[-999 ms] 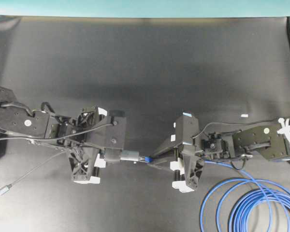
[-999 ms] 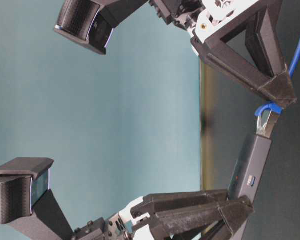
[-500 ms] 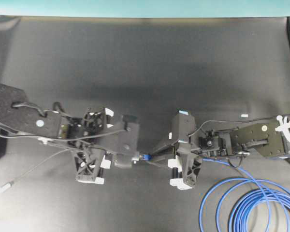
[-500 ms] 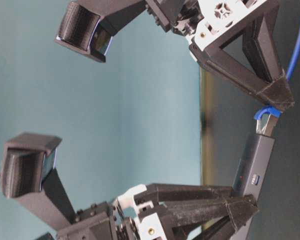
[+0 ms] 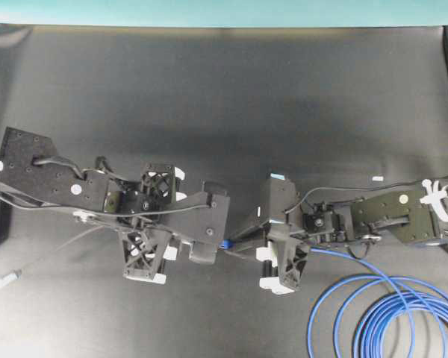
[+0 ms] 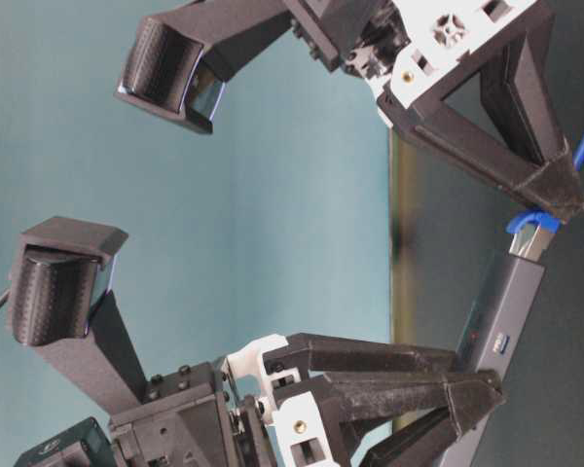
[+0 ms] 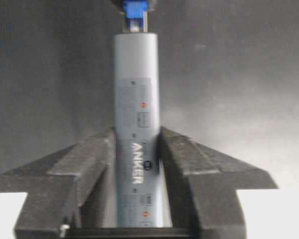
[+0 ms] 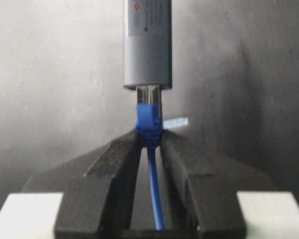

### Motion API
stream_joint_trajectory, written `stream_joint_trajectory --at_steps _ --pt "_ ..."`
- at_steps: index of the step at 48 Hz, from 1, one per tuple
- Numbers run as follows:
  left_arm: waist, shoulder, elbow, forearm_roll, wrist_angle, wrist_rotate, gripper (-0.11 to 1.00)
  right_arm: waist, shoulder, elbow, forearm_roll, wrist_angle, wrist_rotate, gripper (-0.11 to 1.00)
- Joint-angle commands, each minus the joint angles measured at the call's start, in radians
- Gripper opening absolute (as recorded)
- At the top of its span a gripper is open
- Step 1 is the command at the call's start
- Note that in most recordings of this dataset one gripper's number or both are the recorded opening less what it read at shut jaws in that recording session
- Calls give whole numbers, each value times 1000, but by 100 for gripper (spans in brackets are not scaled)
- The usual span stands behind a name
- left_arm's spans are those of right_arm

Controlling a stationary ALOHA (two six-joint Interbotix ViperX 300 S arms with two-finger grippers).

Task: Insert the LAN cable into the hub.
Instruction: 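Push the blue plug into the hub port with the right gripper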

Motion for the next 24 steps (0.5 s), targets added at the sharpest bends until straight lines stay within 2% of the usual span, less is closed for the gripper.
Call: stream_joint_trajectory --at_steps 1,10,24 --pt "3 -3 -34 3 -18 3 29 -6 -8 -48 -2 -12 -9 12" --pt "5 17 -34 3 -100 3 29 -14 -2 -81 -3 -20 -9 12" --pt "11 17 -8 3 -155 0 29 -20 -11 -81 -2 -52 -8 12"
